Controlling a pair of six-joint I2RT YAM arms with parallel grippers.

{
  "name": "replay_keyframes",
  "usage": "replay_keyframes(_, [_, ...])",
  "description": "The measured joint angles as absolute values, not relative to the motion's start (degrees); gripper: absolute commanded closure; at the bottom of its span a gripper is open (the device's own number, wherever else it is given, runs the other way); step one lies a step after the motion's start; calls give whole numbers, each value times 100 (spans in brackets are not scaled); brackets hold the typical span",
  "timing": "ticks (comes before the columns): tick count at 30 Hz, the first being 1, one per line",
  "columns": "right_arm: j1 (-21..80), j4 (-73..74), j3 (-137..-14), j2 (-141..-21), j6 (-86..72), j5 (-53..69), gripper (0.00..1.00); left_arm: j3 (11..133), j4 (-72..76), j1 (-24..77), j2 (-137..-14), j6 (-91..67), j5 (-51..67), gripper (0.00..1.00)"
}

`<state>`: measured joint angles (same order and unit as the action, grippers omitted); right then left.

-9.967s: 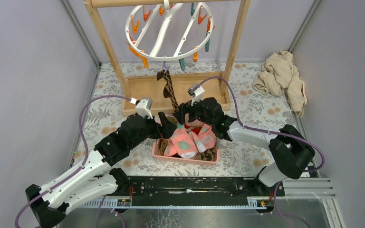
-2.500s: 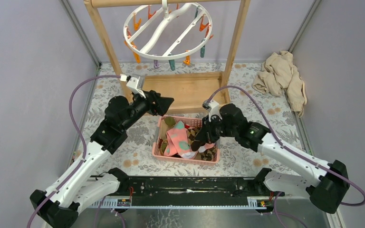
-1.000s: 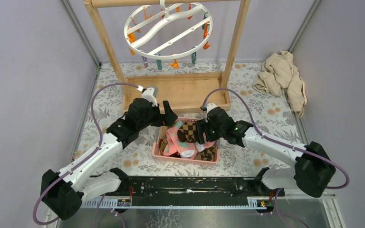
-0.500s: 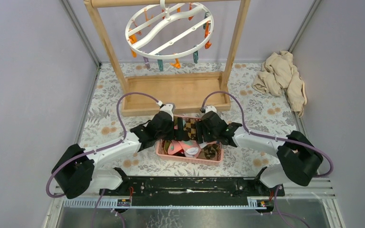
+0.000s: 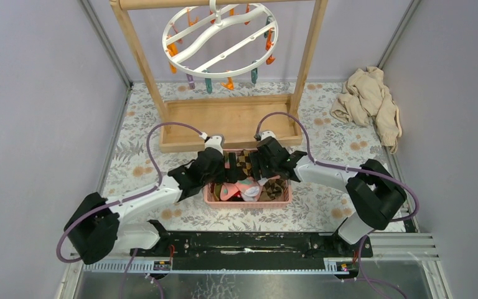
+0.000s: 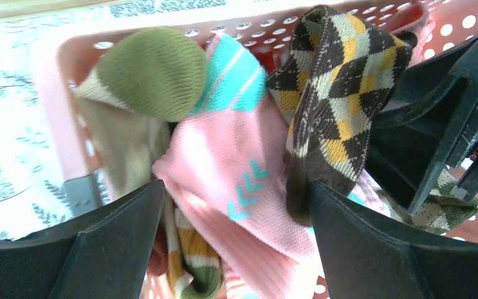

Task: Remove the socks clipped to the hanger
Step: Place the sock in the bin.

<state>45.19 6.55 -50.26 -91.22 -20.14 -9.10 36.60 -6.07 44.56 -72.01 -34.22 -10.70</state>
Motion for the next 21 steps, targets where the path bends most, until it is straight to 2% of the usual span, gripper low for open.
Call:
replay_keyframes(6, [4493, 908, -5098, -8989, -1892, -816, 19, 3822, -1378, 4453, -6539, -3398, -1260, 4])
replay_keyframes(14, [4464, 1490, -5098, -7627, -1822, -679, 16, 4613, -1900, 4453, -6010, -3275, -1404, 2])
replay_keyframes(18, [4460, 1522, -5098, -7126, -1822, -639, 15, 4497, -1883, 4331, -5837, -3258, -1507, 2])
replay_keyframes(21, [4460, 1610, -5098, -6952, -1824, -635, 14, 4117, -1745, 3800, -5815, -3260, -1498, 2])
